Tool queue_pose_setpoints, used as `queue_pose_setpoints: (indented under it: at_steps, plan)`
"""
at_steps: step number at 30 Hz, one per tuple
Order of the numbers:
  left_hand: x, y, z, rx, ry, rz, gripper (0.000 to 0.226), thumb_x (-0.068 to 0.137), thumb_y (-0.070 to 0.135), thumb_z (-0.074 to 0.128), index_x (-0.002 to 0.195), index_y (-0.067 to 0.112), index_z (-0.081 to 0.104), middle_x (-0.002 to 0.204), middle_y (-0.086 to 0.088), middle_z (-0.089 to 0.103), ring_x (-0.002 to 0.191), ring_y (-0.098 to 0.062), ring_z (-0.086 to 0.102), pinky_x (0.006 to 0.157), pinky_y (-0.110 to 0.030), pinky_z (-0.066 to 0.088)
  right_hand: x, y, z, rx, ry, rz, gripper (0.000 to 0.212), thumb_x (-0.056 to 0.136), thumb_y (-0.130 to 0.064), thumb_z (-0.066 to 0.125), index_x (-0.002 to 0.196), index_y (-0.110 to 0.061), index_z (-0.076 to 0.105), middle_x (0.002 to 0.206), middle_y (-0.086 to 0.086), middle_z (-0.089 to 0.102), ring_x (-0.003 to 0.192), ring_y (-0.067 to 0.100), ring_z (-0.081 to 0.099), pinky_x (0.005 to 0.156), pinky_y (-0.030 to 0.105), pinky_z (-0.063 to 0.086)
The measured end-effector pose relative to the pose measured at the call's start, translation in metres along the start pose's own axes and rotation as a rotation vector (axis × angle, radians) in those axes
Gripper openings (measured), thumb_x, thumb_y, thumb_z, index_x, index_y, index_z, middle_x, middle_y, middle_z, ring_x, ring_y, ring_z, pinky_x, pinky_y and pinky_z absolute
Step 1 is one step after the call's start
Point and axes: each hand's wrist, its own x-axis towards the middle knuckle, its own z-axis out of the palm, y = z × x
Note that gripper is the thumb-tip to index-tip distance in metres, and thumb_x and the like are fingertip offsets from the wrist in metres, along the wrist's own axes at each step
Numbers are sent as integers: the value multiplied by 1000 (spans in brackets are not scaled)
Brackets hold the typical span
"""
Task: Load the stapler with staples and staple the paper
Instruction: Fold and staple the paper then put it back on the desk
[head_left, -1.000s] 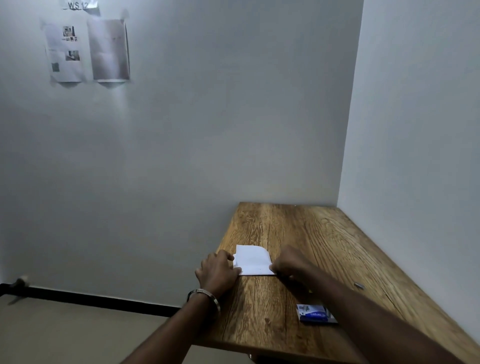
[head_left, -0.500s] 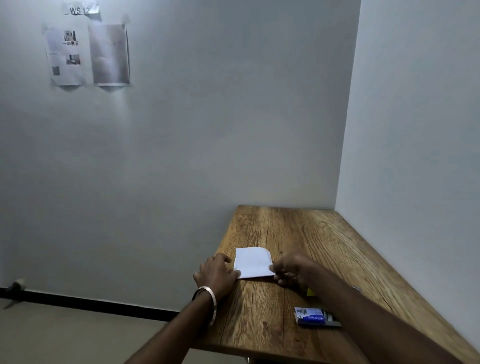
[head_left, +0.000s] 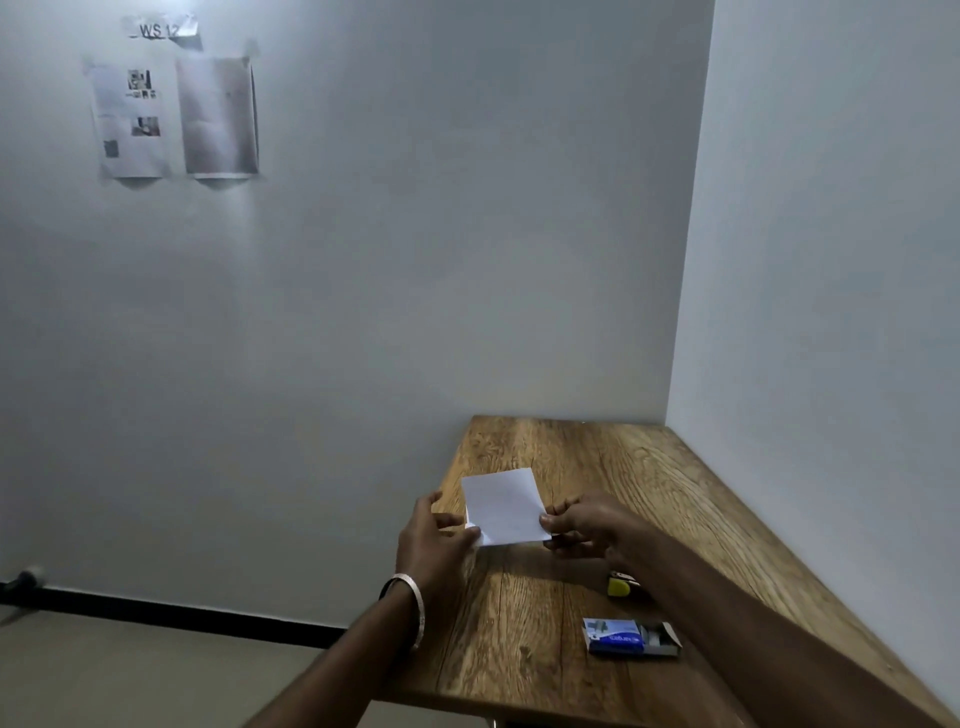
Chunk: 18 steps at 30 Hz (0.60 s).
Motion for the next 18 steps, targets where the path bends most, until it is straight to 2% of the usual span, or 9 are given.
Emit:
queue_pose_setpoints:
  at_steps: [3, 6, 7, 10, 12, 15, 18]
  plan:
    - [1, 9, -3, -258, -173, -144, 62, 86, 6, 72, 140, 2, 42, 105, -18, 69, 91, -31, 72, 81, -44, 60, 0, 0, -8, -8, -18, -28, 4, 91, -5, 68, 94, -4, 70, 96, 13, 71, 81, 21, 70, 70, 30, 61]
    - [2, 20, -10, -423, -392, -362, 39, 88, 6, 69, 123, -5, 58, 108, -23, 70, 85, -26, 73, 67, -34, 62, 0, 3, -16, 1, -13, -52, 6, 92, -7, 69, 95, -3, 71, 99, 14, 70, 83, 22, 70, 66, 28, 61]
    - [3, 21, -11, -466, -428, -419, 35, 87, 6, 70, 119, -6, 61, 110, -23, 70, 87, -26, 73, 67, -33, 62, 0, 5, -18, 8, -10, -58, 7, 92, -8, 68, 96, -3, 72, 100, 14, 70, 83, 22, 70, 65, 28, 60]
    - [5, 20, -10, -466, -485, -474, 24, 86, 6, 70, 106, -5, 66, 111, -22, 71, 92, -27, 72, 78, -35, 61, 0, 10, -24, 12, -9, -78, 8, 92, -8, 68, 96, -3, 73, 101, 14, 71, 86, 24, 70, 64, 26, 59]
    - [6, 18, -8, -453, -504, -474, 17, 86, 6, 70, 100, -4, 67, 107, -23, 72, 91, -28, 73, 74, -33, 62, -1, 13, -26, -4, -14, -98, 8, 92, -8, 68, 95, -4, 74, 100, 14, 72, 86, 24, 71, 65, 26, 59]
    - [7, 16, -6, -428, -508, -466, 18, 87, 7, 69, 101, -5, 67, 101, -25, 73, 83, -28, 72, 65, -31, 61, -2, 14, -27, -32, -19, -121, 10, 91, -9, 69, 98, -3, 73, 100, 14, 73, 85, 23, 72, 65, 25, 59]
    - [6, 15, -5, -397, -485, -439, 17, 89, 8, 68, 100, -5, 67, 93, -24, 74, 76, -26, 69, 64, -29, 59, -2, 16, -27, -75, -14, -162, 10, 90, -11, 71, 98, -6, 72, 99, 13, 74, 84, 21, 73, 69, 28, 61]
